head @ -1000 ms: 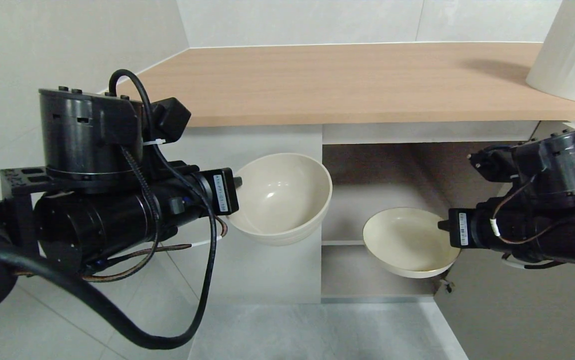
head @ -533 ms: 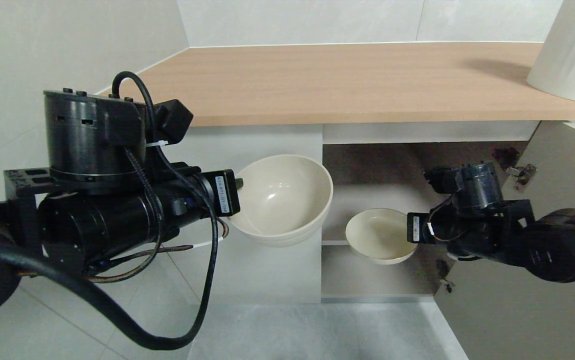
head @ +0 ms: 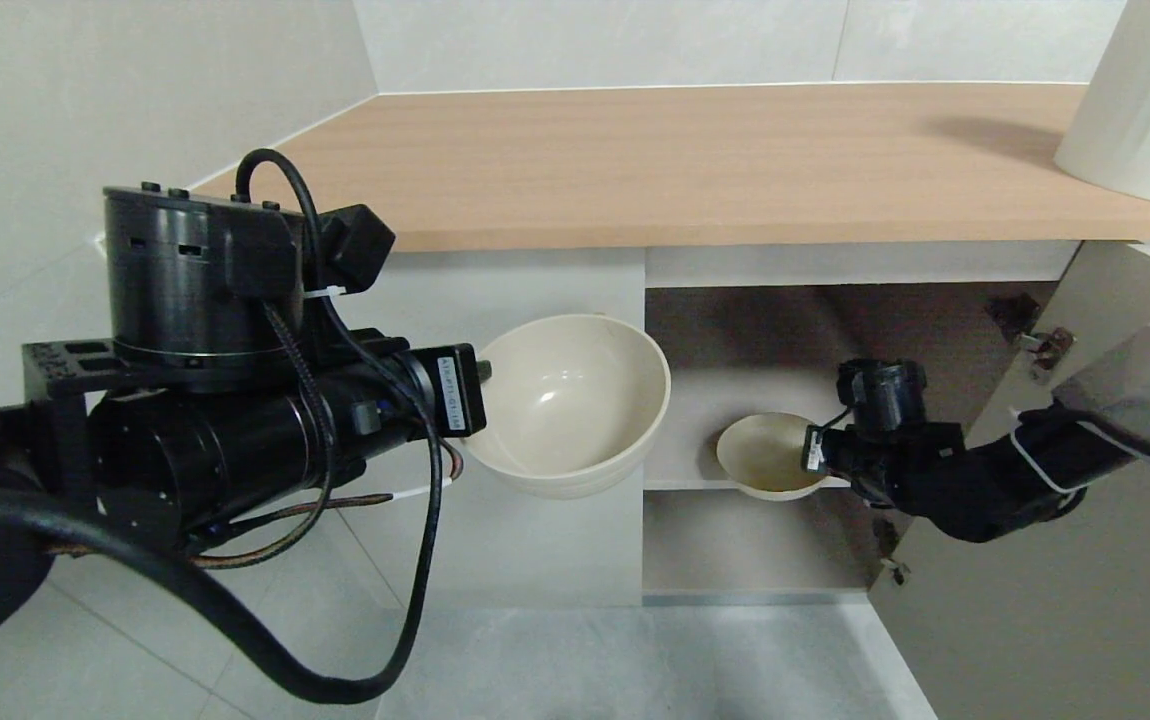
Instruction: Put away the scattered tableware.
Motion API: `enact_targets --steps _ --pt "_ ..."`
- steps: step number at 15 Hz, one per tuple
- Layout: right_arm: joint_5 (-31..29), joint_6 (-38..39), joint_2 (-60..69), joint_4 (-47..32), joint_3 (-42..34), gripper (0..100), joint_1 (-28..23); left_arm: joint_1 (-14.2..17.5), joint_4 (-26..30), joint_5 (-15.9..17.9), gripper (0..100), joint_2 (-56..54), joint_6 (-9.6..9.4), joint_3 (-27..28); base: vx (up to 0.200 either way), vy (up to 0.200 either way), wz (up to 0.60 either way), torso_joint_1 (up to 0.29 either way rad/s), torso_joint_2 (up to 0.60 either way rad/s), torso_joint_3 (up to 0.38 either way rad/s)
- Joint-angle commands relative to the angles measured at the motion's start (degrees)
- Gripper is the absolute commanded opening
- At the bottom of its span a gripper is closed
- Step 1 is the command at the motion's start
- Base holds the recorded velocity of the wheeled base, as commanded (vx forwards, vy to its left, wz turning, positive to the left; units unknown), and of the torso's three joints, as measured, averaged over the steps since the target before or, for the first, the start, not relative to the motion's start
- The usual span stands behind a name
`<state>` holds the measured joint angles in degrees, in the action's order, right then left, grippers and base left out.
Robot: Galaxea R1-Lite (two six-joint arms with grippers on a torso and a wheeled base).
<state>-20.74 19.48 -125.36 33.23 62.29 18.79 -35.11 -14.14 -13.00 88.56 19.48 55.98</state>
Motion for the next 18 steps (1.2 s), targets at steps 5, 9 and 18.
enact_targets --steps 5,9,18 --pt "-5.46 0.21 -9.73 0.25 9.34 0 -1.82 -0.22 -0.01 -0.01 0 0.12 0.03 0.01 0.000 0.000 0.00 0.000 0.00 0.000" --pt "-6.33 0.29 -12.19 0.25 13.03 0 -2.17 -0.22 -0.01 -0.01 0 0.29 0.03 -0.08 0.000 0.000 0.00 0.000 0.00 0.000" --pt "-6.60 2.32 -13.16 0.25 16.98 100 -2.88 -0.22 -0.01 -0.01 0 0.47 0.03 -0.08 0.000 0.000 0.00 0.000 0.00 0.000"
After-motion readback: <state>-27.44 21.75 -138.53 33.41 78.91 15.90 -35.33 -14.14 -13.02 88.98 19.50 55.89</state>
